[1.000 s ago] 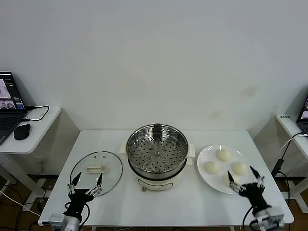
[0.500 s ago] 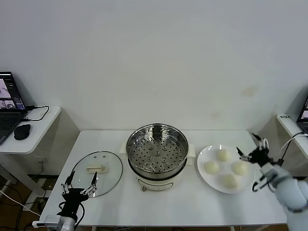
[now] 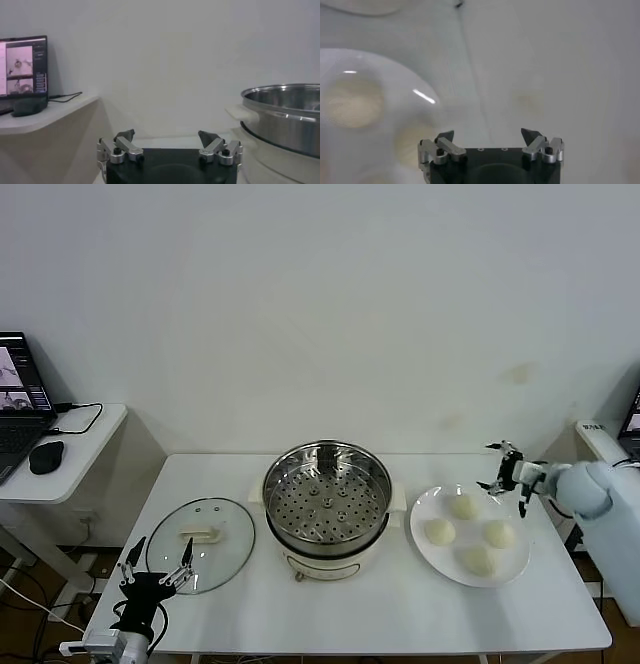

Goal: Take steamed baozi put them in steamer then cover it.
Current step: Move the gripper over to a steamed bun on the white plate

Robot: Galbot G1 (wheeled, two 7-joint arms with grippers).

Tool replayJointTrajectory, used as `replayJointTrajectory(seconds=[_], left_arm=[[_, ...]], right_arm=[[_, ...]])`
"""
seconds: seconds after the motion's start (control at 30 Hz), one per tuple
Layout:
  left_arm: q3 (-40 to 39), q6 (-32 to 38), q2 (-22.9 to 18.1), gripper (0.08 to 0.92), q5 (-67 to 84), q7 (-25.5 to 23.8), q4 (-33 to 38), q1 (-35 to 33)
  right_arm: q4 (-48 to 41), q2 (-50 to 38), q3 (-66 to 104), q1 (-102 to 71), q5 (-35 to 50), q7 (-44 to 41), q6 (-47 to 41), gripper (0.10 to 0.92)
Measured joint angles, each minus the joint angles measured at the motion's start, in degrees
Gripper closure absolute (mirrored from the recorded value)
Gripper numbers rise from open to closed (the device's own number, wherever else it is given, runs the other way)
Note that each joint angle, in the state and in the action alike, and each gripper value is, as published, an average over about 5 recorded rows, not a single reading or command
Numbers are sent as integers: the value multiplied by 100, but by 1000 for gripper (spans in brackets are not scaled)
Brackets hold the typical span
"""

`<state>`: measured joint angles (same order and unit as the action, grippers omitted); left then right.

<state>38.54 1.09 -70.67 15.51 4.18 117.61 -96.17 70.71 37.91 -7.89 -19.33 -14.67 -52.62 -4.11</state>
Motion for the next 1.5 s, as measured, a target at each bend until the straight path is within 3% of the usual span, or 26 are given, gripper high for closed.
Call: replayJointTrajectory(seconds=[0.43,1.5], left_arm=[[130,11,70,177,17,16,35,-22],[192,73,45,177,64,5,17,-8]], right_arm=[[-863,60,-1815,1212,316,-932,88,203],[-2393,1168,-2074,1405,-347,-906,129,202]])
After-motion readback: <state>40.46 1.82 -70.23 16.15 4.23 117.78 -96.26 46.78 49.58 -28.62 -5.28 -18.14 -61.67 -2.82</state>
